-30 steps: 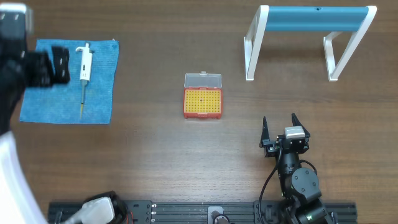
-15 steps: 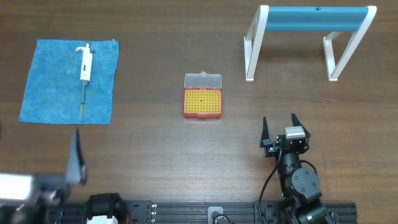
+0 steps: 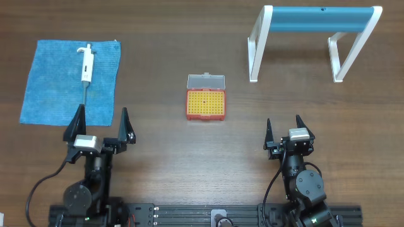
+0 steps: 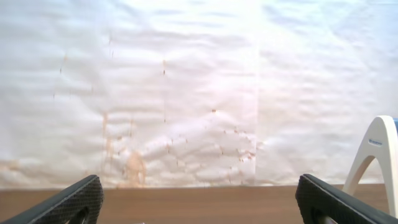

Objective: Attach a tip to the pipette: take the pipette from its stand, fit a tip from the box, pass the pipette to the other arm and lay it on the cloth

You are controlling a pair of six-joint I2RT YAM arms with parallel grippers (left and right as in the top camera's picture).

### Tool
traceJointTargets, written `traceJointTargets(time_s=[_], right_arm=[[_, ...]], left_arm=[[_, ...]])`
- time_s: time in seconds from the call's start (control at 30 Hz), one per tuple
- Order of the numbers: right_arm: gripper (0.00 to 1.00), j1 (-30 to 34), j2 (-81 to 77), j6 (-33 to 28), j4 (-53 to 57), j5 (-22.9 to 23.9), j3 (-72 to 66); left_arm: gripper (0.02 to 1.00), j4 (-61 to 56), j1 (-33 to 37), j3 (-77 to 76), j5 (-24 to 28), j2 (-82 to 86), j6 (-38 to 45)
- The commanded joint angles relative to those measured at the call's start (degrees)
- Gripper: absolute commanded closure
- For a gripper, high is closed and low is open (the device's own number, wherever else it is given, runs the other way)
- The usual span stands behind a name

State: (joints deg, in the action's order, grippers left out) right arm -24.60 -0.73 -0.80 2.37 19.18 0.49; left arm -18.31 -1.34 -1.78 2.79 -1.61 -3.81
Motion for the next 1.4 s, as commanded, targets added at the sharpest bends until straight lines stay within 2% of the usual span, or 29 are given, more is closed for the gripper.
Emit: traceJointTargets(time_s=[0.03, 0.23, 0.67, 0.73, 0.77, 0.8, 0.87, 0.9, 1.03, 1.4], right_arm=[[0.240, -0.2, 0.5, -0.4, 0.2, 0.2, -0.3], [0.237, -0.2, 0.5, -0.4, 0.2, 0.2, -0.3], [0.240, 0.1, 0.5, -0.4, 0.2, 0.2, -0.3], [0.240, 6.4, 0.7, -0.3, 0.2, -1.5, -0.3], [0.240, 9.7, 0.7, -0.3, 0.6, -5.7, -0.3], [0.058, 12.9, 0.7, -0.4, 1.1, -11.1, -0.3], [0.049, 20.3, 0.7, -0.3, 1.9, -18.6, -0.3], [0.049, 23.8, 0.7, -0.2, 1.9, -20.1, -0.3], [0.049, 30.2, 0.7, 0.7, 1.8, -20.0, -0.3], [0.051, 30.2, 0.7, 0.7, 1.8, -20.0, -0.3]], left_arm=[[0.020, 3.5, -0.1, 1.5, -1.8, 1.4, -2.4], [0.020, 22.0, -0.1, 1.5, -2.2, 1.4, -2.4], [0.020, 22.9, -0.1, 1.5, -2.2, 1.4, -2.4], [0.020, 22.9, -0.1, 1.5, -2.2, 1.4, -2.4], [0.020, 22.9, -0.1, 1.5, -2.2, 1.4, -2.4], [0.020, 22.9, -0.1, 1.5, -2.2, 1.4, -2.4], [0.020, 22.9, -0.1, 1.5, -2.2, 1.4, -2.4], [0.020, 22.9, -0.1, 1.5, -2.2, 1.4, -2.4], [0.020, 22.9, -0.1, 1.5, -2.2, 1.4, -2.4], [0.020, 22.9, -0.1, 1.5, -2.2, 1.4, -2.4]])
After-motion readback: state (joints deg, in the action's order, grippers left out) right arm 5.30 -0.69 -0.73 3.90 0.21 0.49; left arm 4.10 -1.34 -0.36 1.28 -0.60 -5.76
